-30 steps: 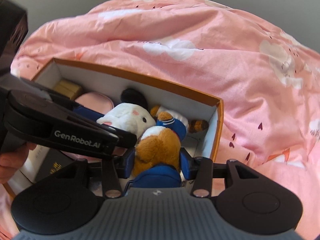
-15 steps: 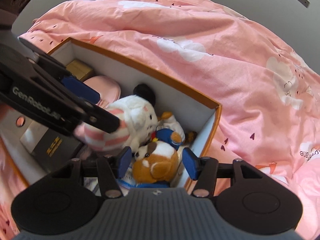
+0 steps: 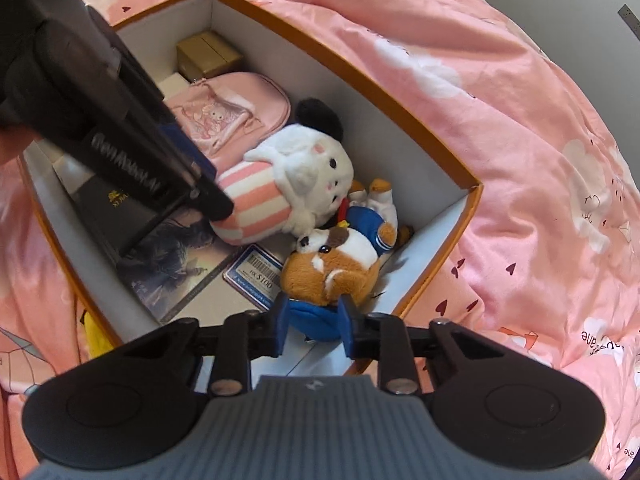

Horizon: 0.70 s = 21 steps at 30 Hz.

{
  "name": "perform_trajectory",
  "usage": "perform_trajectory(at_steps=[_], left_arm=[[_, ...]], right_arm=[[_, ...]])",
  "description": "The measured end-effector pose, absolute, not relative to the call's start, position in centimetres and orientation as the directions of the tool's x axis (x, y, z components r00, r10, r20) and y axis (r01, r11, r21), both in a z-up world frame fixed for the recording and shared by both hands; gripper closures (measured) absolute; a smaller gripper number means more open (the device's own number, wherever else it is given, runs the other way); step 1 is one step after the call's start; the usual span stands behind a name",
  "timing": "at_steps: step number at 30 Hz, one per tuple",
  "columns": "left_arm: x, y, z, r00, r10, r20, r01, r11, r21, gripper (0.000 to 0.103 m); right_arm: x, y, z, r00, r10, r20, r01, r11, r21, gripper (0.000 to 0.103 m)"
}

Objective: Organize objects
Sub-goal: 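Open both grippers and withdraw them from the box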

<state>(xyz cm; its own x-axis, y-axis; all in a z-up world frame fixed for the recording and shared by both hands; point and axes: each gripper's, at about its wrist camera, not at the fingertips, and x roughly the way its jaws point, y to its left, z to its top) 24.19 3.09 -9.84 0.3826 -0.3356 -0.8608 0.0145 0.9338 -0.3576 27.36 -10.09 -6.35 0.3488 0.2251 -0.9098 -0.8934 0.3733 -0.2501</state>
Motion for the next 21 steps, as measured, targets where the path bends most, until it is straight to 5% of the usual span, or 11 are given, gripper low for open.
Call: perform_trajectory(at_steps=[9,21], left_arm=[[24.9,3.3,-11.0,0.376,-0.341,-0.862,-0.025,0.926,-0.377,0.070],[24.0,2.8,-9.8,0.383,-0.306,-0.871,0.023,0.946,-0.323,0.069]], right_arm=[[28.0,-9.4,-8.2,0.400,0.219,-0.890,-0.874,0.385,-0.298,0.092],[28.2,-9.7,-8.0,0.404,0.249,-0.880,-0.848,0.461,-0.260,0.093]])
